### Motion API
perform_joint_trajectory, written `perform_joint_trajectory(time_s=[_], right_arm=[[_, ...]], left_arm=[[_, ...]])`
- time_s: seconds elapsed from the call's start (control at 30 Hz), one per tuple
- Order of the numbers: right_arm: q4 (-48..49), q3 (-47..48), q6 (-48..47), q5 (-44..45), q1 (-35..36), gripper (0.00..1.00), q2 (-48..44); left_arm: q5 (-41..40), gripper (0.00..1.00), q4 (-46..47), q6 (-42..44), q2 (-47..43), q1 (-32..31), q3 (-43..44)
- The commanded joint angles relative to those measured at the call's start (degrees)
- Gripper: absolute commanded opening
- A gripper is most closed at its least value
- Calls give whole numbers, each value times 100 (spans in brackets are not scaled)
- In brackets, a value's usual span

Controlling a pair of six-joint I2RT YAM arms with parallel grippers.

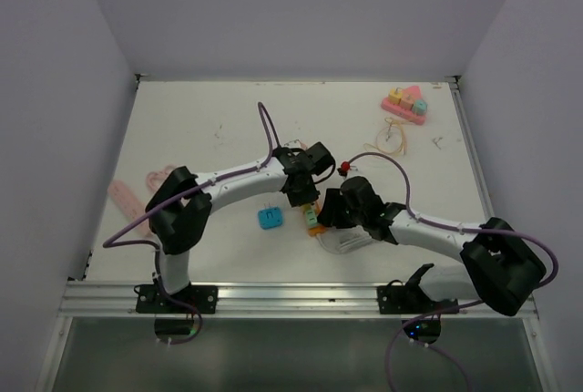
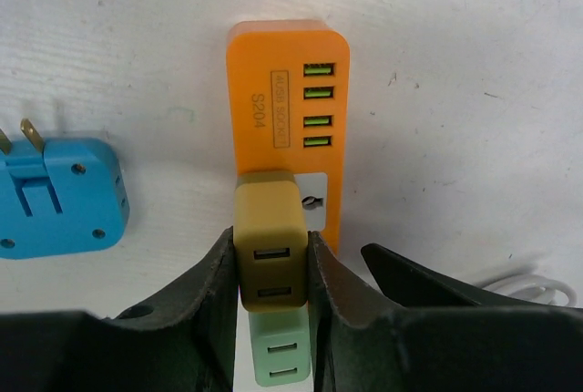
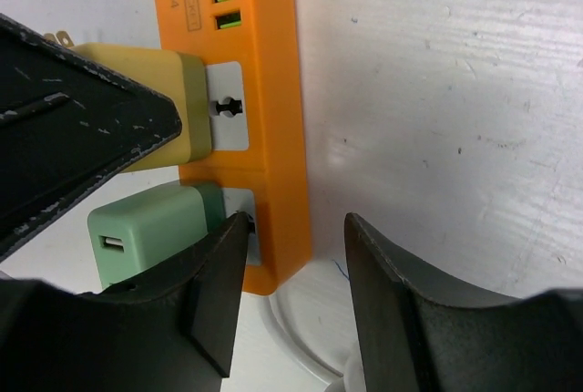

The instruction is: Pull the plug off the socket

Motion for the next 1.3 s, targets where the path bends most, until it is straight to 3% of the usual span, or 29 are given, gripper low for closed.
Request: perform_joint_trajectory(time_s=[0.0, 0.17, 0.37, 0.83, 1.0, 1.27], right_arm=[[62, -122, 214, -53, 56, 49, 368], [46, -26, 303, -142, 56, 33, 765], [-411, 176, 399, 192, 56, 23, 1046], [-791, 432, 619, 474, 65, 17, 1635], [-483, 256, 566, 263, 65, 19, 1460], [-131, 36, 470, 105, 56, 24, 1100]], left_arm=[[-198, 0, 240, 591, 135, 109, 359], [-66, 0, 267, 812, 91, 223, 367], [-180, 0, -118, 1093, 266, 320, 1042], [-373, 0, -1061, 1340, 751, 504, 2266], [-356, 0, -745, 1506, 242, 829, 1538], [179, 2, 1715, 2148, -1365, 1682, -1139]])
